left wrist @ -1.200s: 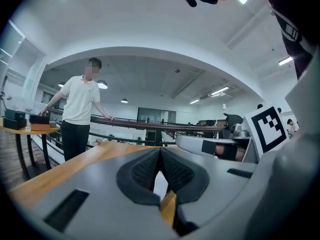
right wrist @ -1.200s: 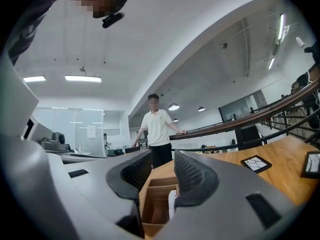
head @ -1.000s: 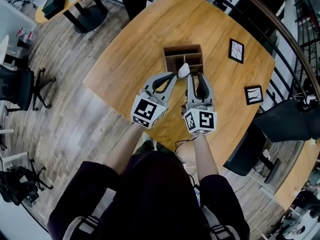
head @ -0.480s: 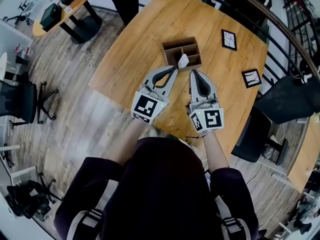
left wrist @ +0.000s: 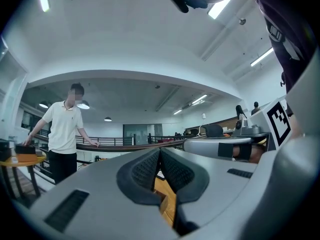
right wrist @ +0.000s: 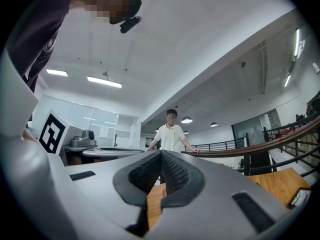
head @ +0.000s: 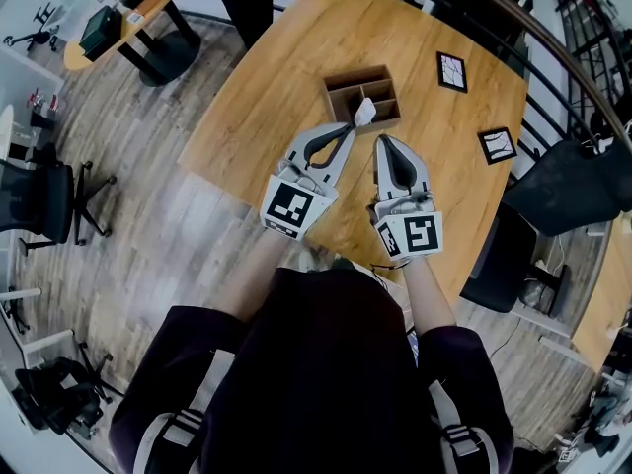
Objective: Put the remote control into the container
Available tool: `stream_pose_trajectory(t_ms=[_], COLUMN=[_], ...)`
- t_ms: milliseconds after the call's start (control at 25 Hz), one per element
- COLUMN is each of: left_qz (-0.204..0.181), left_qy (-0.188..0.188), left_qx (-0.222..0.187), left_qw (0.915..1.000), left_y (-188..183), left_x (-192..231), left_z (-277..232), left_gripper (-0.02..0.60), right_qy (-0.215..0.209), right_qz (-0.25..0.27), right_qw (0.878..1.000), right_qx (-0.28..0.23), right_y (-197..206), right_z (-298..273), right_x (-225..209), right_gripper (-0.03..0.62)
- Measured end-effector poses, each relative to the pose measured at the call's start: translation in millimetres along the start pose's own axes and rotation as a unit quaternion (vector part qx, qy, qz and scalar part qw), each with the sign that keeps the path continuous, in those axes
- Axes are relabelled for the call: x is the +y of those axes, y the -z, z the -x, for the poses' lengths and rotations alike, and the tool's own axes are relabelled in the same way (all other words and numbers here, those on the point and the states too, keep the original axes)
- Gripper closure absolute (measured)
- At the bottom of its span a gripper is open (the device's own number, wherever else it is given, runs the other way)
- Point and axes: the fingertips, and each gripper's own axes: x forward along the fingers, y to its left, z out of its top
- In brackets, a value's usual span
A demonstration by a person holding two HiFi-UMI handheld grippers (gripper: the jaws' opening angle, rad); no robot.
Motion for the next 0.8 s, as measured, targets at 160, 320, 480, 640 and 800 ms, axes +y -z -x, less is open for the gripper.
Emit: stream_pose_trajectory(t_ms=[160, 320, 480, 640, 800], left_qz=[0.001, 0.003, 0.004, 0.006, 0.006], left_qy=[-0.003, -0.003, -0.004, -0.004, -0.005], left_qx=[-0.006, 0.002, 0.005, 0.007, 0.009], left_qw=[1.0000, 1.0000, 1.0000, 0.9999, 0.9999], left_y=[-1.0, 2.8, 5.0, 5.3, 4.4], left_x=[0.3, -0.7, -1.5, -1.9, -2.2], left_z=[2.8, 6.6, 9.8, 11.4, 11.8], left_gripper=[0.568, 0.569, 0.569, 0.569, 0.569], right_qy=[0.001, 0.004, 0.008, 0.011, 0.015], right_qz=[-0.001, -0.001, -0.003, -0.003, -0.006], right_qw=[1.000, 1.000, 1.000, 1.000, 1.000], right_qx=[0.001, 0.002, 0.006, 0.009, 0.010], right_y=[-2.2, 0.6, 3.7, 5.8, 5.4], right_z=[1.0, 2.9, 5.4, 7.1, 9.0], right_x=[0.8, 0.9, 0.7, 0.2, -2.3], right_gripper=[0.579, 0.579, 0.579, 0.579, 0.579])
